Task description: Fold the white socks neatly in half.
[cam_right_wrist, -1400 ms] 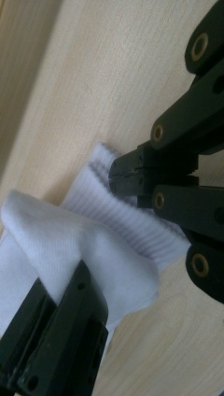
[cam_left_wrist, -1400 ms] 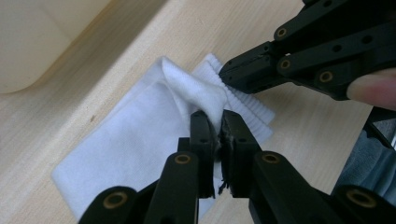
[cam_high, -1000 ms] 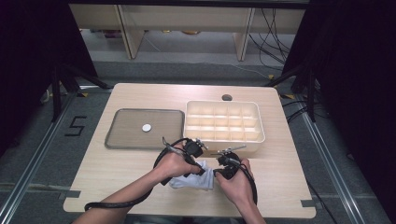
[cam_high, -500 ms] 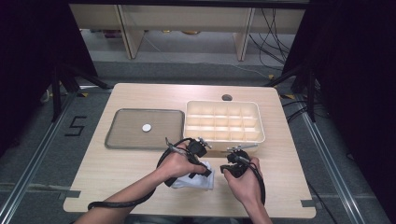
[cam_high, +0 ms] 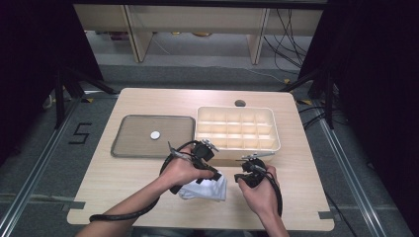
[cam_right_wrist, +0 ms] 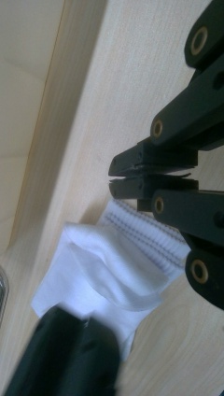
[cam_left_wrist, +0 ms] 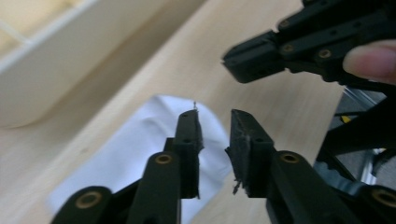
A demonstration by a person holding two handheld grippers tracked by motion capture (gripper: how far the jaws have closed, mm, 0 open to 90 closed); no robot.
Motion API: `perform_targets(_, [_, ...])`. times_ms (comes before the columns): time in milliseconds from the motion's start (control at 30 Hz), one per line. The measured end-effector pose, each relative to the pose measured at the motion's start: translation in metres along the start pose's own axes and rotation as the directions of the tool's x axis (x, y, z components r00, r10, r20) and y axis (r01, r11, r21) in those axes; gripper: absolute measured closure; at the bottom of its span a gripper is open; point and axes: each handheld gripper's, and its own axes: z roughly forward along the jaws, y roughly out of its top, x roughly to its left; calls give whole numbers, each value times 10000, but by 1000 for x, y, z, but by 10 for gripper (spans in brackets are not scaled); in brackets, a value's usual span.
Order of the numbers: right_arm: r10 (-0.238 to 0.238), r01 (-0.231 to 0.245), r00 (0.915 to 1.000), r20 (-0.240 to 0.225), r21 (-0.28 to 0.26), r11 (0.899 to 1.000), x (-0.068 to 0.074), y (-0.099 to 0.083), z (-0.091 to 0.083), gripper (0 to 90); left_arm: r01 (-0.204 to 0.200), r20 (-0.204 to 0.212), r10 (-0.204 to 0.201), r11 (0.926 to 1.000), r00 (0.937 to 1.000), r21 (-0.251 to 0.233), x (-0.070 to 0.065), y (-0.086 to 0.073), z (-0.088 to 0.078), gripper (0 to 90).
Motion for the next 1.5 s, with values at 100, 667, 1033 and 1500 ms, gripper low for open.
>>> perform_targets(100, [51, -53, 9997, 245, 96, 9999, 2, 0, 1, 894, 265, -714, -235, 9988, 9972, 422, 12, -6, 6, 824])
perform_targets(667, [-622, 623, 9980, -113, 158, 9979, 16, 1, 10, 897, -426, -278, 459, 9929, 9986, 1114, 0, -8, 43, 849])
perform_targets(1033, [-571, 569, 9984, 15, 574, 9967, 17, 0, 23, 894, -308, -244, 339, 9923, 9991, 1199, 2, -11, 56, 838])
perform_targets(1500, [-601, 600, 9976, -333, -54, 9982, 31, 18, 5, 887, 385, -1195, -363, 9991, 9922, 160, 38, -38, -14, 696])
